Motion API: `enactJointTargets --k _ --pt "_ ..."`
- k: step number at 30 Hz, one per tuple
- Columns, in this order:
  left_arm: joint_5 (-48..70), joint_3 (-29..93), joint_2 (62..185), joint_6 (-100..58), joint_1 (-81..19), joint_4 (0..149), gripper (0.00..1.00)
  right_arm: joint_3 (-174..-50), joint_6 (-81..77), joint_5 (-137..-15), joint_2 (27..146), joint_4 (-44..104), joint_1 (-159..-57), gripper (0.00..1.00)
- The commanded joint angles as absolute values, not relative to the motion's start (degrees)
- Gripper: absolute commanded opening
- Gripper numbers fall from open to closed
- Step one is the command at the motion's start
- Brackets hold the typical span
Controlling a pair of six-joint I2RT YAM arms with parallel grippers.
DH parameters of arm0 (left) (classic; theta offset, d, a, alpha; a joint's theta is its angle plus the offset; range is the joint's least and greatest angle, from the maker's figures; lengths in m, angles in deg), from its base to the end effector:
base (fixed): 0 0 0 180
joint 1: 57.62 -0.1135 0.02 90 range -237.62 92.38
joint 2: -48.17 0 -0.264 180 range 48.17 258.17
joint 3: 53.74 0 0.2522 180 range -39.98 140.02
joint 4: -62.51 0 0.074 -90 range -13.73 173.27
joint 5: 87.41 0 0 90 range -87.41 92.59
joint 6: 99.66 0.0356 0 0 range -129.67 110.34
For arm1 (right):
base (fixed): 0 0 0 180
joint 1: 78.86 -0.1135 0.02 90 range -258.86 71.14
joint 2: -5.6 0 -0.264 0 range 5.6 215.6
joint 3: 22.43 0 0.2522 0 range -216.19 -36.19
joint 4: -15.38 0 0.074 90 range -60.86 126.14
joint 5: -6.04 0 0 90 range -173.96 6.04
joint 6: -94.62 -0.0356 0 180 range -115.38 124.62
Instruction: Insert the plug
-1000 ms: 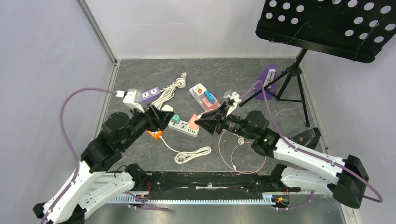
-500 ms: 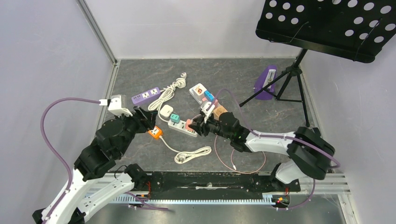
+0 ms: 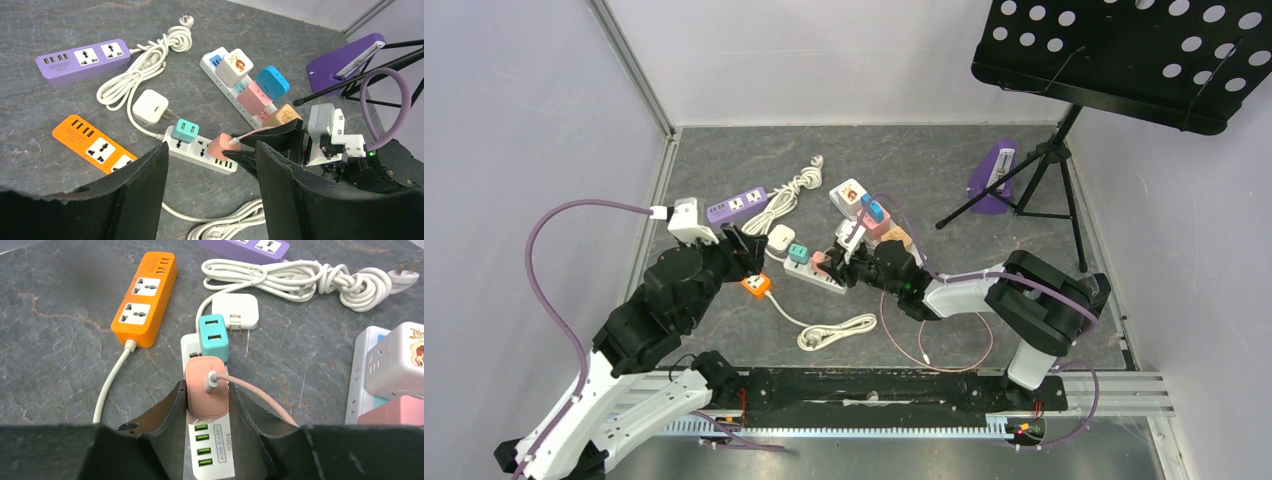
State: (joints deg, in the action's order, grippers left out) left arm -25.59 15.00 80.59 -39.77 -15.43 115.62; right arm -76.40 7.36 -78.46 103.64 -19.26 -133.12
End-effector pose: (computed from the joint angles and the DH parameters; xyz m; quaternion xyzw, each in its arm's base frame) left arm 0.0863 -0.0555 0.3740 -0.0624 0.7896 -0.1834 0.5823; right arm 0.1994 0.2829 0.1816 -0.3908 0.6548 0.3136 0.5658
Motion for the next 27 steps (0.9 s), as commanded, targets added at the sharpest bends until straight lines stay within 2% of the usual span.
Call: enactJointTargets --k 1,27 --pt "-26.1 15.2 81.1 -37.8 -15.5 114.6 0.69 -80.5 10.9 -80.5 105.5 -25.8 -133.4 0.0" --pt "-26.1 14.3 80.5 -37.8 -15.5 114.6 0.69 -85.0 15.6 -81.7 111.7 -15.8 -133.2 0.0"
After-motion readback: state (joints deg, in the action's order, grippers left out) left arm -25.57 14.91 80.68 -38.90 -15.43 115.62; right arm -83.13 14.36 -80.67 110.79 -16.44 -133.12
